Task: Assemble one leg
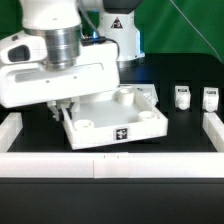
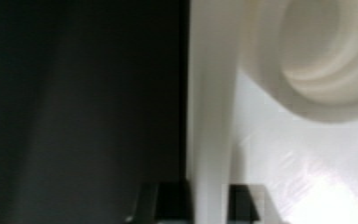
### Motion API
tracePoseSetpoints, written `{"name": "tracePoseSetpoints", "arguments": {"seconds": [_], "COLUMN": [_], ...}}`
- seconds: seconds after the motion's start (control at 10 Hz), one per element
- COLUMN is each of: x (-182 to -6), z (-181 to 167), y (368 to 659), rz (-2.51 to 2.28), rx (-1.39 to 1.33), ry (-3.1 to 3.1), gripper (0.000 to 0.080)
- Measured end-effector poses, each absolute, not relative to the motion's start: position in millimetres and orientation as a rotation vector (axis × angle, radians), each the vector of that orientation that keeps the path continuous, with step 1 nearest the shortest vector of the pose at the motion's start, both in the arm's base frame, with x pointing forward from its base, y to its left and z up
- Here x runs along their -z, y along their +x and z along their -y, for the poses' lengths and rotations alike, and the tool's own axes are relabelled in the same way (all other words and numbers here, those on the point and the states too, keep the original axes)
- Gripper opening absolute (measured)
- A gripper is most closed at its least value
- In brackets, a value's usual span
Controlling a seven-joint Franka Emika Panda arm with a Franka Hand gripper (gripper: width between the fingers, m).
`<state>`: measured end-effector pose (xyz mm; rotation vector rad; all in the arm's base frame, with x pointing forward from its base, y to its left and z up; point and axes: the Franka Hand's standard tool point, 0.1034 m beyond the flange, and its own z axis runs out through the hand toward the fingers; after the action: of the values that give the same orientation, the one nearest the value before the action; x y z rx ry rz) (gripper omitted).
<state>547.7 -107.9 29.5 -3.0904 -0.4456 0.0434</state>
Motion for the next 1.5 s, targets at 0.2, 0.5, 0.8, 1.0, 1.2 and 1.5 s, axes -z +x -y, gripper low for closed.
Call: {"name": "tracePoseSetpoints", "arguments": {"seconds": [0.2,0.5,0.8,1.0,1.2,1.5], "x": [-28.7,-25.3,-22.9,-21.9,-14.5,-8.4], "z": [87,45,41,40,34,21], "y": [554,573,571,571,569,573], "rz": [0.382,0.223,0.246,0.248,0.13,-0.056], "rx": [-0.03,0.005,-0.018,-0.021,-0.037,-0.043], "ry": [-3.101,-3.121,-3.117,-3.116,-3.12,-3.104], "gripper": [0.0052,0.0052,0.0052,0.0052,0.0052,0.0052]}}
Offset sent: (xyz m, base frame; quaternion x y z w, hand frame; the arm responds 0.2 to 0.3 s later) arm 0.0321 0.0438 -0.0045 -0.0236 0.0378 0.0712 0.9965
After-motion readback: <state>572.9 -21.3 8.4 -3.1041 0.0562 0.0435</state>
